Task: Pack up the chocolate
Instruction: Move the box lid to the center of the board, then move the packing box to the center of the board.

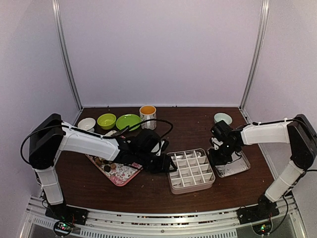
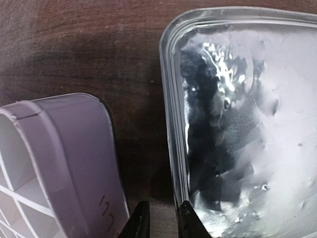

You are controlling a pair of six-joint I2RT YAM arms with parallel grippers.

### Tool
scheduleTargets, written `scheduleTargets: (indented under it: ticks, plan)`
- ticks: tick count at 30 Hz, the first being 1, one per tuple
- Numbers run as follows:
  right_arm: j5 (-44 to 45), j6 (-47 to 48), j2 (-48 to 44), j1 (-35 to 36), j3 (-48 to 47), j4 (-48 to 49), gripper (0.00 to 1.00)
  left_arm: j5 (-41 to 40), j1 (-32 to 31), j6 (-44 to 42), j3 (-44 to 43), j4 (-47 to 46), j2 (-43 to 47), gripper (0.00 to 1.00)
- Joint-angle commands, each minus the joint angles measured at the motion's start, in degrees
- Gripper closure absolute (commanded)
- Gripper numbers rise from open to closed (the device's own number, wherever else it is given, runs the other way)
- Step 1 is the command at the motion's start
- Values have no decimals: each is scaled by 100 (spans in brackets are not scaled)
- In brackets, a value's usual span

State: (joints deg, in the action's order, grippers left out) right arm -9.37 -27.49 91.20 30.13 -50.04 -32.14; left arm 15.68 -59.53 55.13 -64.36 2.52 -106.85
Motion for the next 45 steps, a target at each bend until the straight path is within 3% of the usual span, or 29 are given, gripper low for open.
scheduleTargets:
  ticks: [1, 6, 13, 26, 32, 38, 45]
  plan:
    - [-501, -147, -207, 54, 130, 378, 78, 226, 267, 50, 74, -540, -76, 48]
    - [-470, -137, -380, 54, 149, 394, 77, 338, 344, -73, -145, -445, -254, 49]
    - [534, -138, -1294, 55, 232, 321, 72, 371, 427, -92, -247, -490, -345, 49]
    - [541, -76, -2982, 63, 981, 1054, 70, 493, 493, -711, -1231, 123, -736, 51]
    - [506, -54, -3560, 63, 1260, 1300, 69, -423, 530, -1333, -1104, 1083, -126, 51]
    - [393, 12, -3873, 63, 1431, 1460, 67, -1924, 530, -2075, -840, 2390, 457, 48]
    - [241, -70, -3839, 63, 1509, 1659, 67, -2698, 530, -2674, -853, 3199, 295, 48]
